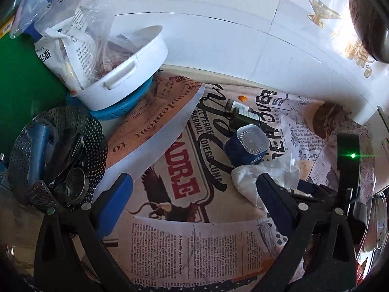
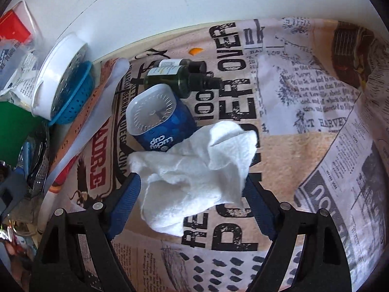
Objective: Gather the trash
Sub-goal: 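Grasp the blue-white plastic tub with the left tool while the right tool grasps the white tissue, then lift the tub and tissue off the counter toward the bin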
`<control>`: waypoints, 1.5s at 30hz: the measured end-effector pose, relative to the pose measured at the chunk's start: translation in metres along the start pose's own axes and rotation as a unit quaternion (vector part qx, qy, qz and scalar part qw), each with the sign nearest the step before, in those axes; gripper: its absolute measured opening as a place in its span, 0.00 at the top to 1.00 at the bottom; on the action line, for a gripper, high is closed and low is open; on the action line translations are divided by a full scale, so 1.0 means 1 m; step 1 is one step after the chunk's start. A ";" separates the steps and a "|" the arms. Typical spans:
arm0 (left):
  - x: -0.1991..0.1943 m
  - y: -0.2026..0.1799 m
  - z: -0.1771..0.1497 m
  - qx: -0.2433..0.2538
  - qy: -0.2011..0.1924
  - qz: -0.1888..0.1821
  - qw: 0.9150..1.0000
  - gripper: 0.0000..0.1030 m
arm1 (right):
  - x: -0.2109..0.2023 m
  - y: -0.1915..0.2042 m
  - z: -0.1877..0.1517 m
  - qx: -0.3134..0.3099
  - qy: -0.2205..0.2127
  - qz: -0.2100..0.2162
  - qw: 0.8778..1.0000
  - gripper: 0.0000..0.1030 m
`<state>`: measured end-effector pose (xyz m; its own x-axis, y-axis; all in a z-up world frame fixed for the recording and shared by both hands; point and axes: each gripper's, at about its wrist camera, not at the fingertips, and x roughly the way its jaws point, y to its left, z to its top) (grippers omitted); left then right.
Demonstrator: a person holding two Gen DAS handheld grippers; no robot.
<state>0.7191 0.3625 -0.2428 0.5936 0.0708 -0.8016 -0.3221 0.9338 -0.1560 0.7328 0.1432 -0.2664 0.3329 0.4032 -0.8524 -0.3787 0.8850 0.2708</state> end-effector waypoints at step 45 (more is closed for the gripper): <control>0.076 -0.115 0.008 0.080 0.031 -0.008 0.996 0.36 | -0.159 -0.134 -0.063 0.064 -0.105 -0.070 0.990 0.91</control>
<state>0.8068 0.2634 -0.2814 0.5487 0.0383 -0.8351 -0.1882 0.9790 -0.0788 0.6764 -0.0543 -0.1952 0.5522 0.3018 -0.7772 -0.2078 0.9526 0.2223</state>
